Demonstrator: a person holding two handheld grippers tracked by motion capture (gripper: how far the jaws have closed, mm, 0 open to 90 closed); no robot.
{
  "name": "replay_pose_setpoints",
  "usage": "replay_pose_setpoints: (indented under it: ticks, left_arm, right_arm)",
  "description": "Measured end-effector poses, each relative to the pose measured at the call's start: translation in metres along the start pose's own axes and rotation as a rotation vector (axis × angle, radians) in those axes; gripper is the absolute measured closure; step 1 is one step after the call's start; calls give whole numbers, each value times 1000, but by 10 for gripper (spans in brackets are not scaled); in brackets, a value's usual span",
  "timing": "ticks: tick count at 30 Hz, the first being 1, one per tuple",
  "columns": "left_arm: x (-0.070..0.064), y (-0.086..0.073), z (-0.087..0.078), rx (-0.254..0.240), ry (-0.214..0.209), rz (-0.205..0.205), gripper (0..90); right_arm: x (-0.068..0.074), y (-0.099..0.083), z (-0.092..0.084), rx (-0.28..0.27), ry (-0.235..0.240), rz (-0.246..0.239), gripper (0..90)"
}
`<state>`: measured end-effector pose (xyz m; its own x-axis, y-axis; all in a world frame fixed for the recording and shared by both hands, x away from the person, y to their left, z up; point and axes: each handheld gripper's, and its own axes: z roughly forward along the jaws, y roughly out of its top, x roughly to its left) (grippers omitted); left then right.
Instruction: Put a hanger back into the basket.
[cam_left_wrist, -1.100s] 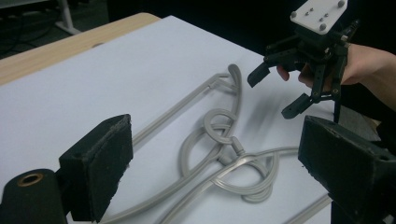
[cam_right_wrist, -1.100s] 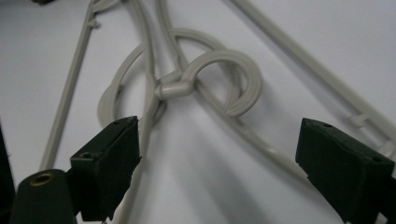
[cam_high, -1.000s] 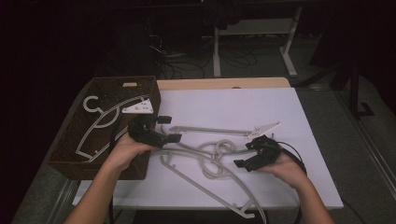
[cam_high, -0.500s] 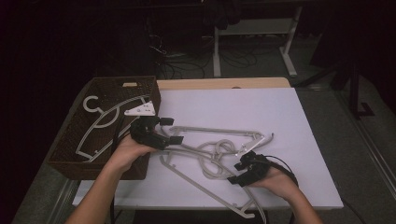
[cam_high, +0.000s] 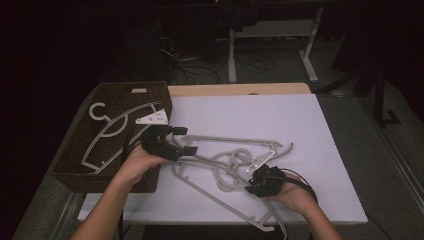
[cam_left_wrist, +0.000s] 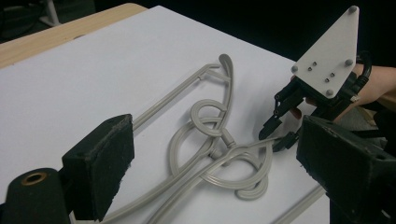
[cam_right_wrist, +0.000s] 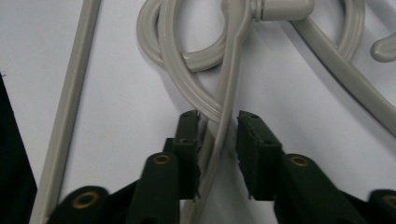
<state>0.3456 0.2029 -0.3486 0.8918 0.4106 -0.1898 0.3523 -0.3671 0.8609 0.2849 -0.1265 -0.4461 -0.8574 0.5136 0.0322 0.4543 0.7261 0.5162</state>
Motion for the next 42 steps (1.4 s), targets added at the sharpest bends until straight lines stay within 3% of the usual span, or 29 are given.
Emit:
replay_pose_setpoints:
  ticks: [2, 13, 18, 23, 29, 30, 31, 32, 35, 36, 42]
  left_arm:
    - [0, 0, 0, 1, -1, 0, 116]
    - [0, 0, 2, 10, 3, 9, 116]
    - [-3, 2, 6, 23, 16, 23, 124]
    - [-9, 6, 12, 49, 21, 66, 133]
    - [-15, 8, 28, 106, -3, 112, 148]
    - [-17, 6, 37, 148, -22, 134, 157]
    - [-17, 6, 37, 148, -22, 134, 156]
    - [-18, 4, 46, 194, -31, 156, 158]
    - [-19, 3, 50, 218, -35, 165, 178]
    - [-21, 0, 58, 281, -53, 187, 232]
    - [-23, -3, 64, 359, -78, 244, 393]
  right_arm:
    - [-2, 0, 0, 0, 3, 24, 755]
    - [-16, 0, -3, -1, 40, 49, 796]
    - [-34, 1, -19, -28, 72, 27, 805]
    - [-48, 0, -33, -72, 101, 33, 806]
    - [-64, 3, -55, -105, 126, -13, 806]
    - [-67, 7, -61, -103, 138, -39, 806]
    - [-68, 9, -62, -98, 147, -51, 806]
    - [-68, 12, -64, -92, 155, -67, 806]
    - [-68, 14, -65, -89, 161, -76, 806]
    - [-68, 20, -66, -70, 166, -104, 806]
    - [-64, 27, -64, -52, 203, -140, 806]
